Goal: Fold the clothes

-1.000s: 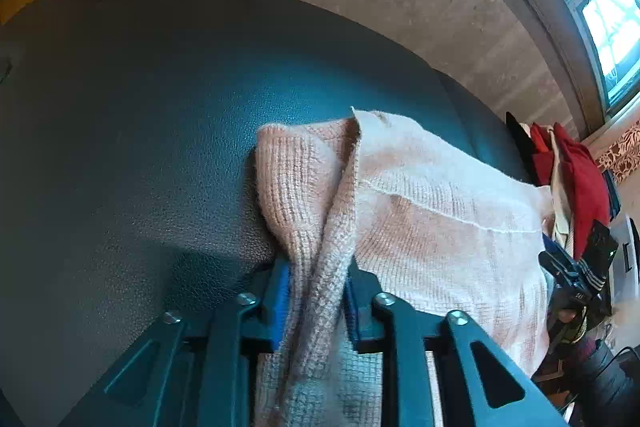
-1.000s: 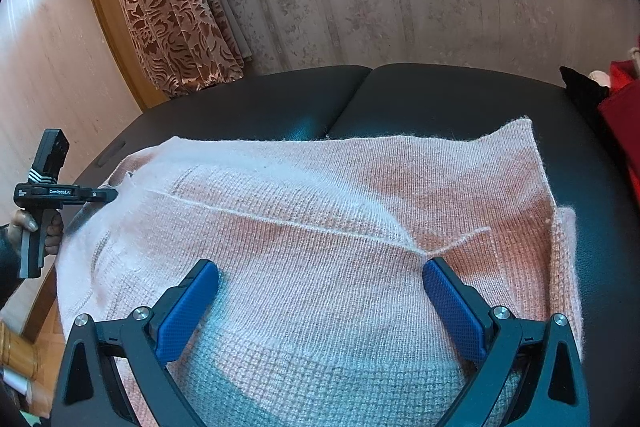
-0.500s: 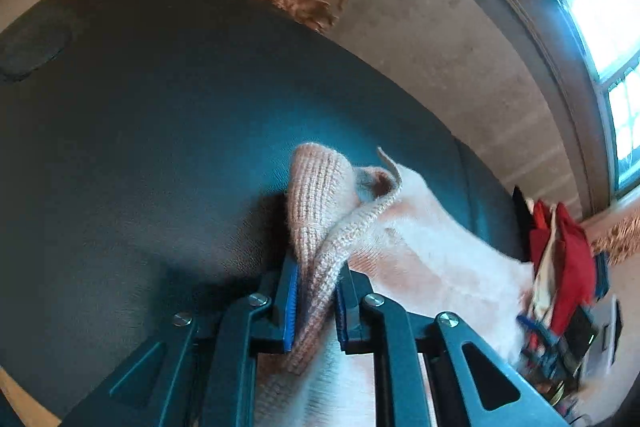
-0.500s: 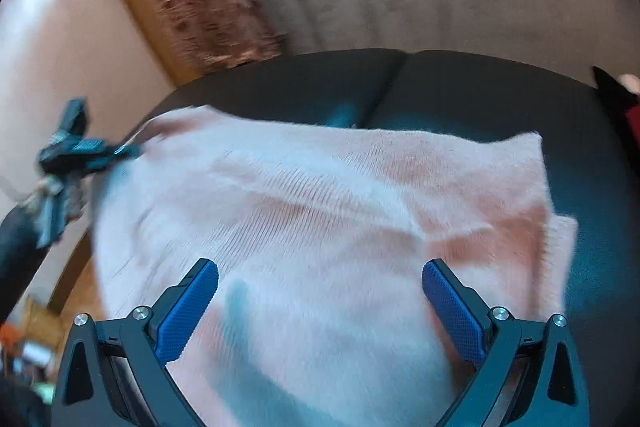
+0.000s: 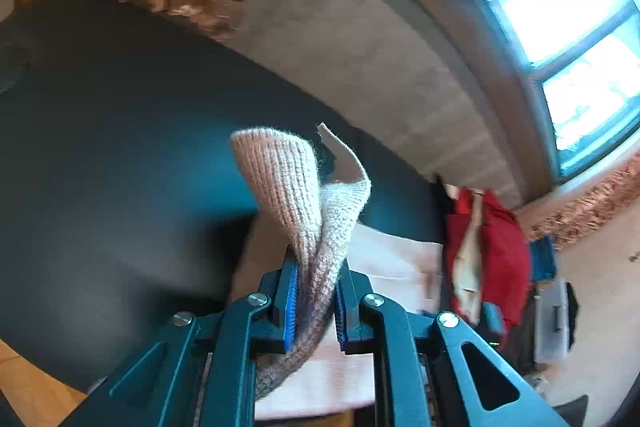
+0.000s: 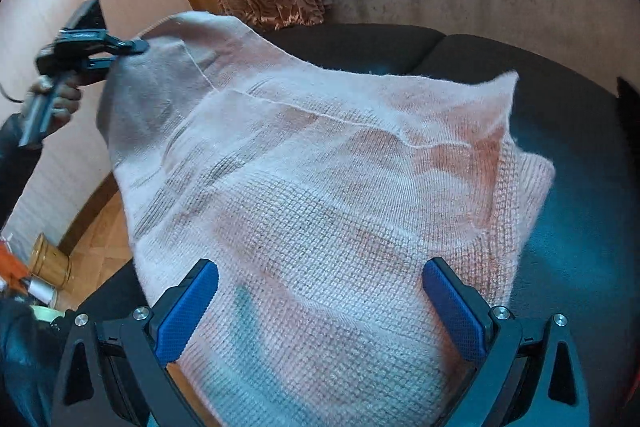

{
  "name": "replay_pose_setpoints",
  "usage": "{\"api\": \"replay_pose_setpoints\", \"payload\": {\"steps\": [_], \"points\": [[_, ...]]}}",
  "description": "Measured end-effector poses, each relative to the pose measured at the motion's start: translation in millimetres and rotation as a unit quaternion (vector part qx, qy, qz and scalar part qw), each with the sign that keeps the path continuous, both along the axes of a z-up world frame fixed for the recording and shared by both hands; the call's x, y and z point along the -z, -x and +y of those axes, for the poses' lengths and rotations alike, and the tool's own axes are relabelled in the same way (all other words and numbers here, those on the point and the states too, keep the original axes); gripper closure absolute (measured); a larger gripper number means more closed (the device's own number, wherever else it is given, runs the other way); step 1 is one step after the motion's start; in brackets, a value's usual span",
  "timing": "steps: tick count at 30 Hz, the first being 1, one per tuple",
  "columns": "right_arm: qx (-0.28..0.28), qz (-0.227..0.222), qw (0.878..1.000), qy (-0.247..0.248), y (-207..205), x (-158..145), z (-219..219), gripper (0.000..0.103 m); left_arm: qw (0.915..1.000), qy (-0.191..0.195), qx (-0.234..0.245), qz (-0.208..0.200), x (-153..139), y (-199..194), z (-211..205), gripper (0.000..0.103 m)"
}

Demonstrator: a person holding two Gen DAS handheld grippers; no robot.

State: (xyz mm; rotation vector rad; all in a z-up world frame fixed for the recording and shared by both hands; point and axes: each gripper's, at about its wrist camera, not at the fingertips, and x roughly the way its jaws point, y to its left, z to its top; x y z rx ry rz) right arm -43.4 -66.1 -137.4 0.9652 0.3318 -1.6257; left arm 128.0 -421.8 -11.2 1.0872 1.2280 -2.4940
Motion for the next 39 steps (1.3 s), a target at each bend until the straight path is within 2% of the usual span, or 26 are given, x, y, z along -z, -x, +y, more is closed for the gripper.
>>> {"api": "replay_pose_setpoints", "payload": {"steps": [6,10,14,17,24,31,36,38,39], "points": [[0.029,-0.057,0.993,0.098,15,6,23,0.0,0.9979,-0.047,0.025,0.038,-28,47,64,0.09],[0.034,-0.082,0.986,0.141,20,10,36,0.0,0.9962,-0.069,0.044,0.027,-23,91,112,0.09],[0.032,-0.103,0.98,0.169,24,13,46,0.0,0.9933,-0.101,0.057,-0.003,1,136,152,0.09],[0.032,-0.12,0.974,0.188,26,16,51,0.0,0.993,-0.099,0.061,-0.02,5,159,172,0.09],[0.031,-0.133,0.967,0.214,25,19,55,0.0,0.9926,-0.093,0.073,-0.03,4,195,212,0.089],[0.031,-0.133,0.966,0.219,24,20,65,0.0,0.9846,-0.126,0.068,-0.1,65,225,235,0.089],[0.032,-0.134,0.965,0.223,23,17,71,0.0,0.985,-0.118,0.079,-0.099,67,229,245,0.087],[0.032,-0.135,0.965,0.222,23,17,72,0.0,0.9785,-0.121,0.096,-0.137,80,238,248,0.083],[0.031,-0.134,0.966,0.221,22,16,72,0.0,0.9737,-0.135,0.096,-0.156,86,239,246,0.083]]}}
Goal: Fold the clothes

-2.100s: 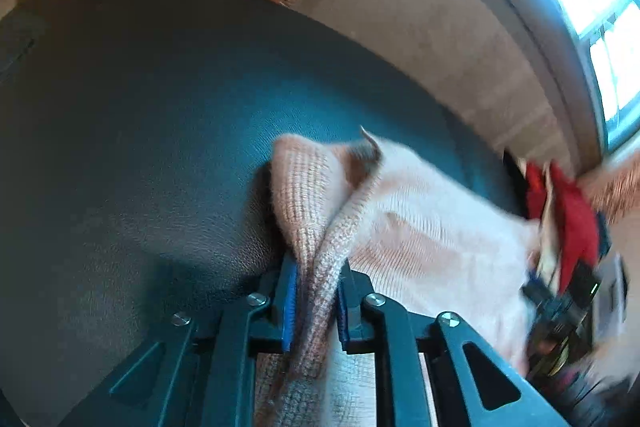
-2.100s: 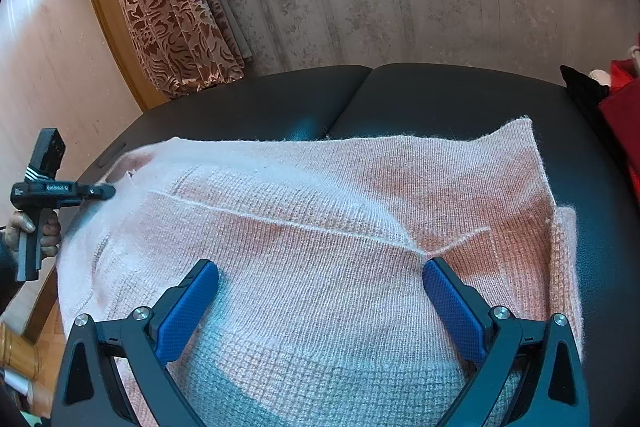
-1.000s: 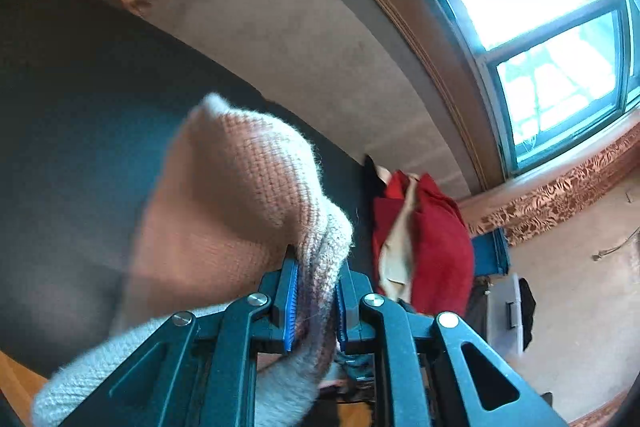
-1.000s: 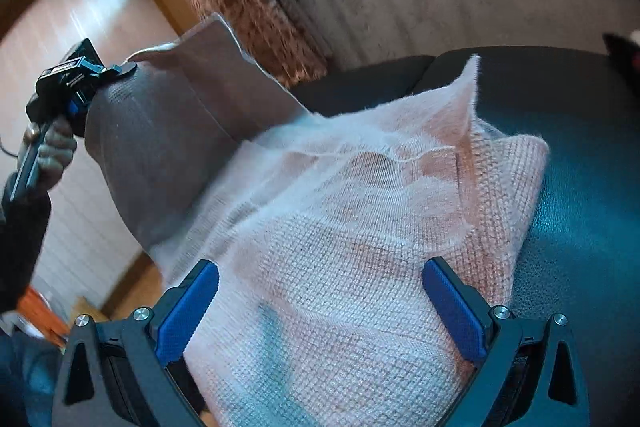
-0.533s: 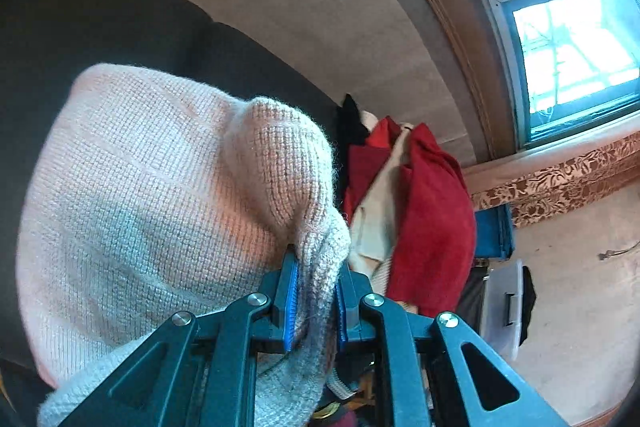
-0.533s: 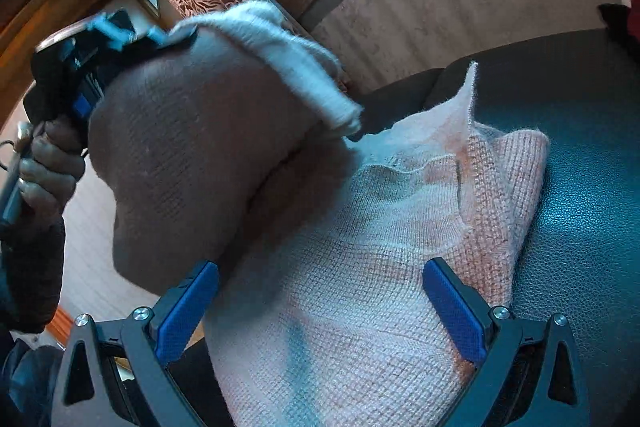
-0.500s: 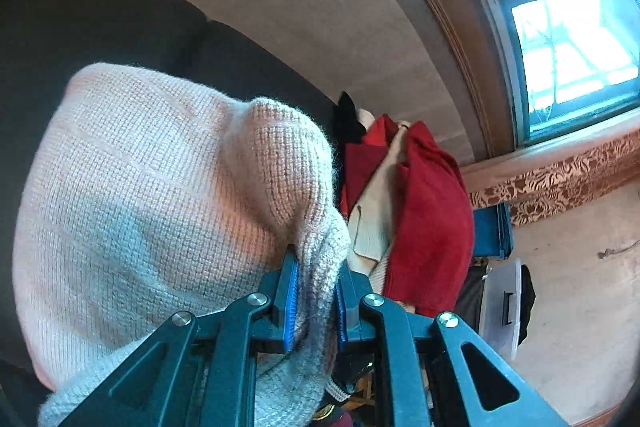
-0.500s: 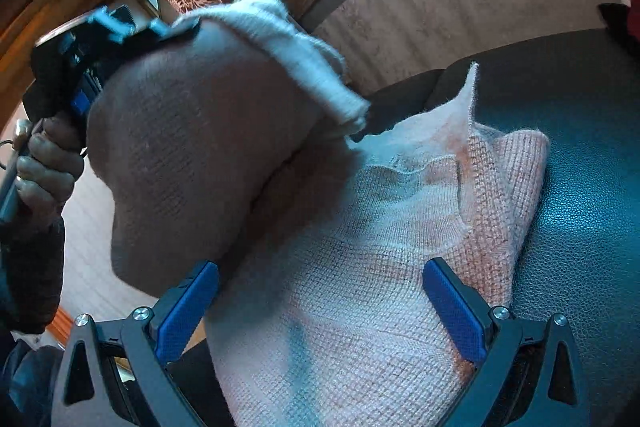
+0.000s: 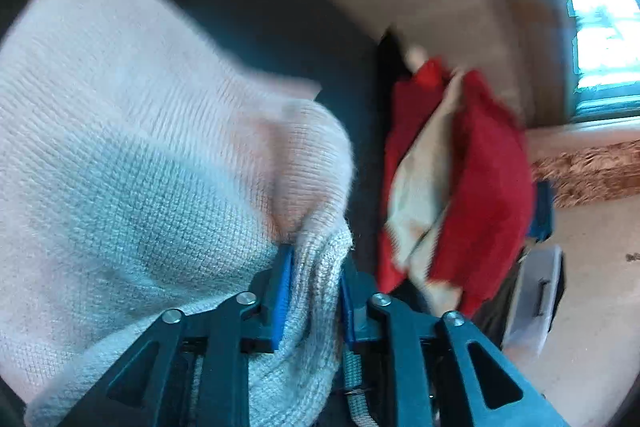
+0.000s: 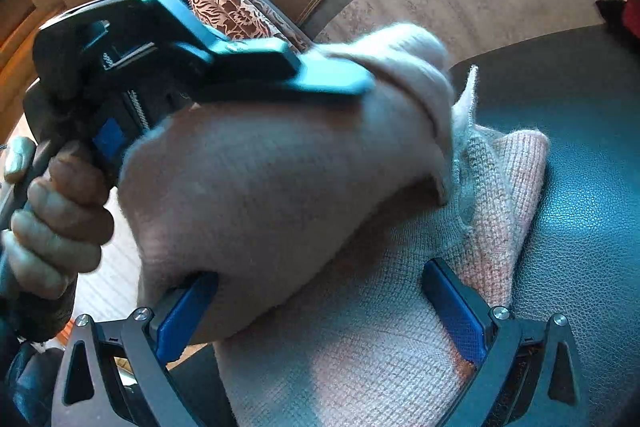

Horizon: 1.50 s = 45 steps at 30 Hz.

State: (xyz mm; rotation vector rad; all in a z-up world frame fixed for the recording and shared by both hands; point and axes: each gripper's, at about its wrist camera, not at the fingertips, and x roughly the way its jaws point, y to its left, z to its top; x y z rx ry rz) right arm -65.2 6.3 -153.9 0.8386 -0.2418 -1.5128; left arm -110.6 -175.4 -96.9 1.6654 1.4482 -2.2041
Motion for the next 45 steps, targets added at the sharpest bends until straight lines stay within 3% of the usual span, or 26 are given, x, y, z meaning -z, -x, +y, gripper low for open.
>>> {"api": "replay_pose_setpoints", "payload": {"steps": [2,8,14,16,19,22,26,29,32,35,37,40,45], "points": [[-0.002,0.012,1.0,-0.008,-4,-2,-1,0.0,0.9997,-0.024,0.004,-0.006,-1,-2,-5,0.079],[-0.001,0.002,1.0,-0.008,-8,-8,10,0.0,0.9941,-0.073,0.049,0.063,-52,-31,-20,0.07],[0.009,-0.019,0.999,-0.032,-12,-18,23,0.0,0.9832,-0.052,0.053,0.167,-85,-80,-52,0.068],[0.023,-0.03,0.999,-0.039,-11,-25,39,0.0,0.9835,-0.008,0.03,0.178,-78,-115,-87,0.068],[0.042,-0.038,0.998,-0.039,-19,-36,62,0.0,0.985,0.066,-0.013,0.159,-52,-154,-120,0.068],[0.046,-0.021,0.998,-0.037,-29,-58,69,0.0,0.9846,0.072,-0.035,0.156,-22,-185,-136,0.068],[0.022,0.01,0.999,-0.031,-47,-87,54,0.0,0.9791,0.091,-0.037,0.178,-8,-196,-124,0.068],[-0.038,0.019,0.999,-0.034,-69,-102,16,0.0,0.9758,0.093,-0.007,0.198,0,-188,-106,0.068],[-0.088,0.01,0.99,-0.108,-90,-87,-19,0.0,0.9704,0.132,0.053,0.196,10,-177,-77,0.068],[-0.068,0.008,0.982,-0.176,-94,-59,-14,0.0,0.9665,0.176,0.114,0.148,35,-168,-55,0.07],[-0.026,-0.021,0.979,-0.199,-81,-43,4,0.0,0.9611,0.19,0.128,0.154,43,-170,-47,0.07],[0.008,-0.052,0.985,-0.165,-72,-48,27,0.0,0.9576,0.183,0.133,0.178,35,-173,-43,0.07],[0.056,-0.036,0.994,-0.091,-56,-91,37,0.0,0.9518,0.192,0.14,0.193,28,-172,-40,0.069]]}}
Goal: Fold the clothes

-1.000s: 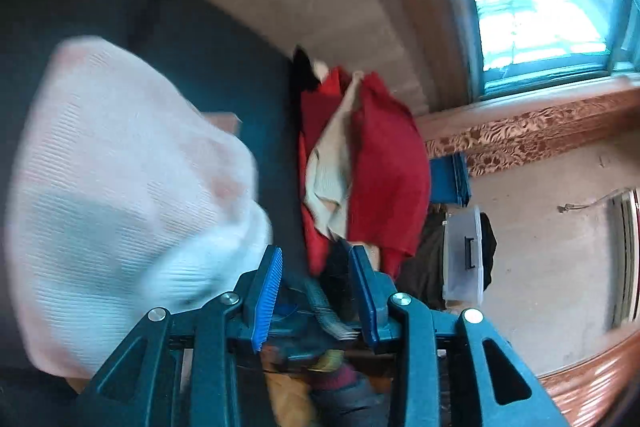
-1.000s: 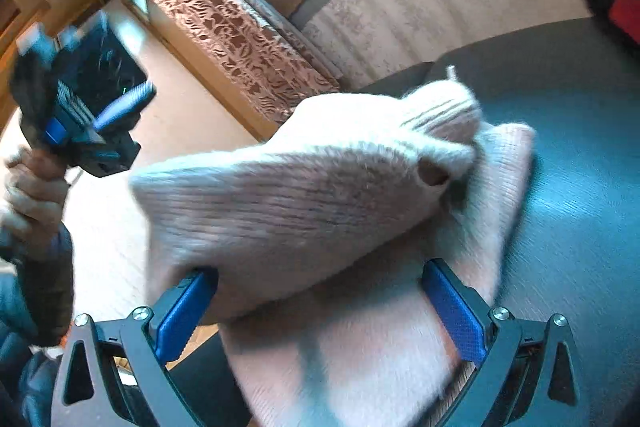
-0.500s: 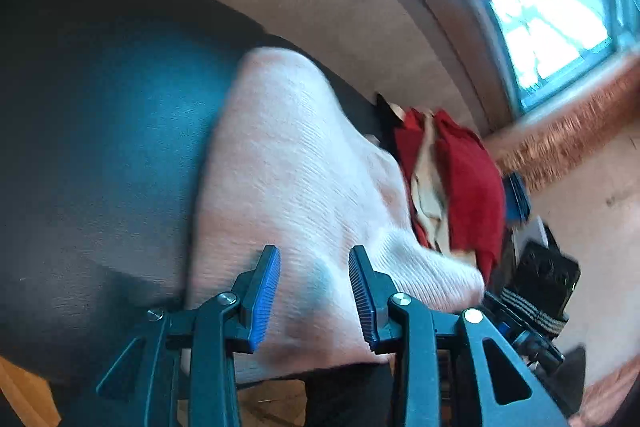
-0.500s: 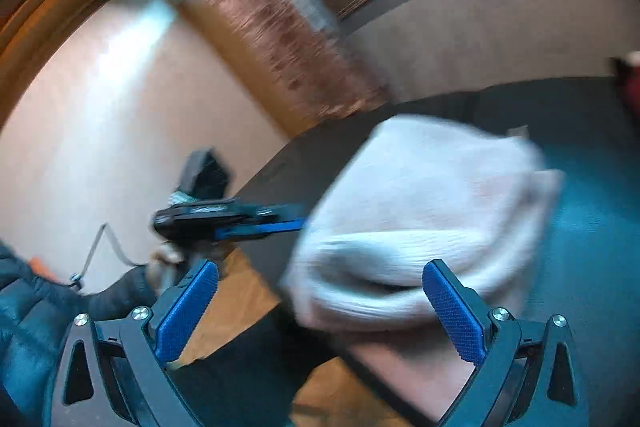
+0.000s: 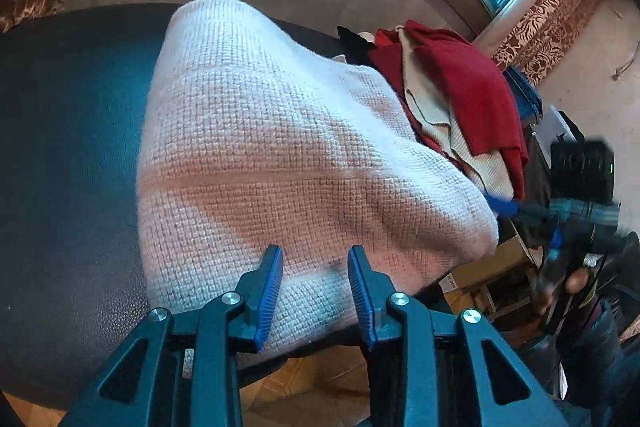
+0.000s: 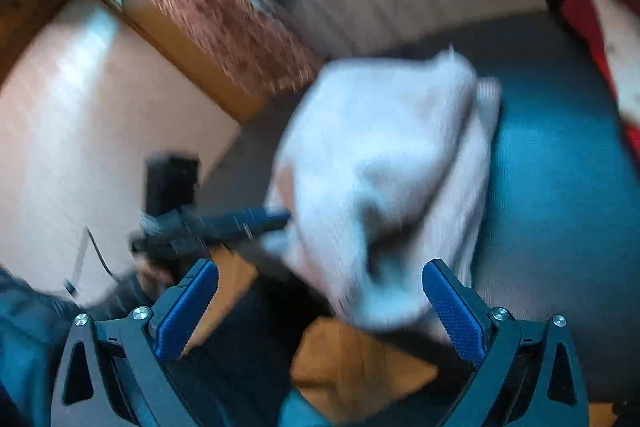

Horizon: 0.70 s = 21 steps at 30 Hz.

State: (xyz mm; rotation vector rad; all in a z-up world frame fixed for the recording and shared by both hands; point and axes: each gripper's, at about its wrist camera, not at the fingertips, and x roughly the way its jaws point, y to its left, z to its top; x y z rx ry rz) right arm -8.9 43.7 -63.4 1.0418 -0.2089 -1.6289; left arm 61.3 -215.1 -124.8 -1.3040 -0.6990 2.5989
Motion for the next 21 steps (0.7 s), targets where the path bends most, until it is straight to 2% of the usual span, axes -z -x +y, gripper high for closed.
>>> {"api": "replay_pose_setpoints", "payload": {"steps": [3,8,9,11,14,15,16,17,19,21], "points": [[0.046,0.006,0.999,0.015,20,-11,-6,0.0,1.0,-0.007,-0.006,0.0,3,1,-2,0.069],[0.13,-0.008,0.991,-0.027,65,0,-35,0.002,0.9998,-0.006,-0.007,0.02,-1,-1,-2,0.069],[0.136,-0.008,0.99,-0.032,72,2,-39,0.004,0.9997,-0.004,-0.005,0.023,-2,-2,-2,0.069],[0.146,-0.004,0.988,-0.046,84,5,-53,0.015,0.9996,0.002,-0.001,0.027,-2,-1,-2,0.068],[0.142,-0.017,0.987,-0.075,97,25,-64,0.025,0.9997,0.004,0.007,0.021,7,0,-8,0.068],[0.137,-0.026,0.987,-0.082,100,31,-66,0.029,0.9998,0.005,0.008,0.018,10,1,-8,0.068],[0.135,-0.032,0.987,-0.082,101,34,-68,0.046,0.9998,0.007,0.008,0.017,11,3,-6,0.068],[0.132,-0.039,0.987,-0.082,102,37,-70,0.068,0.9998,0.007,0.01,0.015,11,4,-6,0.068],[0.132,-0.025,0.986,-0.101,102,35,-75,0.089,0.9998,0.002,0.014,0.011,14,0,-9,0.068],[0.131,0.025,0.983,-0.129,100,19,-81,0.09,0.9998,0.0,0.021,0.006,17,1,-9,0.068]]}}
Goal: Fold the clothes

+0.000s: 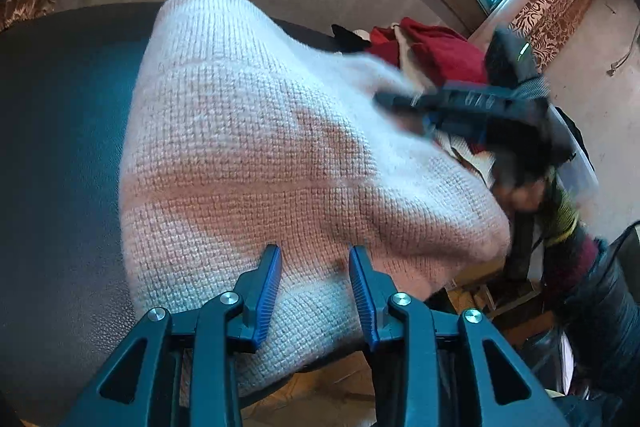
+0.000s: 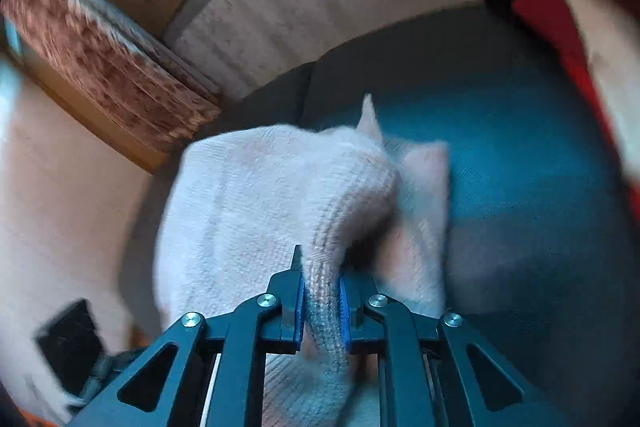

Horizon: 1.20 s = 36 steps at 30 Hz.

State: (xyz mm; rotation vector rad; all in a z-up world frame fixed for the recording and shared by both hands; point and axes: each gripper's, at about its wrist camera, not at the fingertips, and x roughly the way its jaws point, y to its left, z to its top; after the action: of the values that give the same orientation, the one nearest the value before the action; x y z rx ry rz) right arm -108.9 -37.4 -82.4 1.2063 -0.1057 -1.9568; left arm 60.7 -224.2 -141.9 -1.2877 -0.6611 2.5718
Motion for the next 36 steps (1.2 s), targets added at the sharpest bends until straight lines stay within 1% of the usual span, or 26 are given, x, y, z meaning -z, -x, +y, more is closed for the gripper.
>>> {"api": "replay_pose_setpoints", "payload": {"steps": [2,4,5,8,9,10,12,13,14,15,16,19,21,22,24,25,27,28,29,30,31,32,33,34,36], "points": [[-0.009,0.072,0.997,-0.028,-5,-27,-6,0.09,1.0,0.002,0.007,-0.004,4,-1,2,0.068],[-0.018,0.148,0.987,-0.061,-11,-53,-12,0.09,0.9999,0.004,0.014,-0.006,6,-1,6,0.068],[-0.023,0.165,0.982,-0.092,-8,-48,-17,0.09,0.9997,0.012,0.018,-0.009,7,-1,9,0.068],[-0.03,0.125,0.98,-0.154,13,-1,-25,0.09,0.9984,0.047,0.029,-0.012,3,-1,18,0.068],[-0.026,0.098,0.984,-0.149,21,16,-22,0.088,0.9981,0.051,0.032,-0.009,-1,-1,20,0.068],[-0.017,0.073,0.989,-0.124,28,26,-15,0.088,0.9979,0.053,0.035,-0.006,-4,-2,22,0.068],[0.008,0.038,0.997,-0.065,41,32,2,0.084,0.9984,0.041,0.039,0.003,-10,1,23,0.068],[0.017,0.027,0.998,-0.051,44,33,9,0.077,0.9985,0.035,0.041,0.007,-12,5,25,0.068],[0.023,0.02,0.999,-0.043,47,33,14,0.057,0.9984,0.038,0.04,0.012,-15,8,26,0.068],[0.026,0.023,0.998,-0.045,47,30,18,0.055,0.9983,0.04,0.039,0.016,-18,12,28,0.068],[0.025,0.031,0.998,-0.043,44,23,22,0.055,0.9983,0.041,0.037,0.02,-20,14,28,0.068],[0.006,0.086,0.996,-0.013,18,-17,39,0.055,0.9989,0.032,0.021,0.029,-22,15,19,0.068],[-0.035,0.115,0.993,0.002,-6,-38,42,0.055,0.9987,0.033,0.004,0.039,-29,20,16,0.068],[-0.063,0.125,0.99,0.007,-20,-46,42,0.055,0.9986,0.033,-0.004,0.042,-32,20,14,0.068],[-0.123,0.135,0.983,0.015,-49,-54,38,0.055,0.9984,0.027,-0.019,0.047,-36,19,8,0.068],[-0.144,0.132,0.981,0.011,-61,-51,35,0.055,0.9983,0.028,-0.025,0.045,-34,27,9,0.068],[-0.173,0.128,0.976,-0.027,-83,-32,30,0.055,0.9983,0.038,-0.029,0.032,-25,33,11,0.068],[-0.171,0.126,0.976,-0.055,-87,-14,34,0.056,0.9988,0.038,-0.026,0.018,-18,36,12,0.068],[-0.169,0.123,0.974,-0.083,-91,4,38,0.06,0.9992,0.034,-0.022,0.002,-8,37,13,0.068],[-0.168,0.121,0.972,-0.111,-95,21,42,0.06,0.9995,0.018,-0.02,-0.014,5,33,12,0.068],[-0.162,0.117,0.972,-0.12,-97,34,48,0.06,0.9996,0.007,-0.026,-0.006,11,28,11,0.069],[-0.148,0.114,0.978,-0.091,-95,37,59,0.06,0.9995,0.001,-0.031,0.001,16,23,12,0.07],[-0.136,0.109,0.982,-0.068,-93,39,67,0.061,0.9994,0.008,-0.033,0.004,15,23,14,0.07],[-0.13,0.109,0.983,-0.066,-93,38,67,0.062,0.9993,0.01,-0.035,0.002,14,24,15,0.069],[-0.136,0.13,0.979,-0.082,-97,36,60,0.062,0.9994,0.003,-0.036,-0.001,10,18,10,0.069]]}}
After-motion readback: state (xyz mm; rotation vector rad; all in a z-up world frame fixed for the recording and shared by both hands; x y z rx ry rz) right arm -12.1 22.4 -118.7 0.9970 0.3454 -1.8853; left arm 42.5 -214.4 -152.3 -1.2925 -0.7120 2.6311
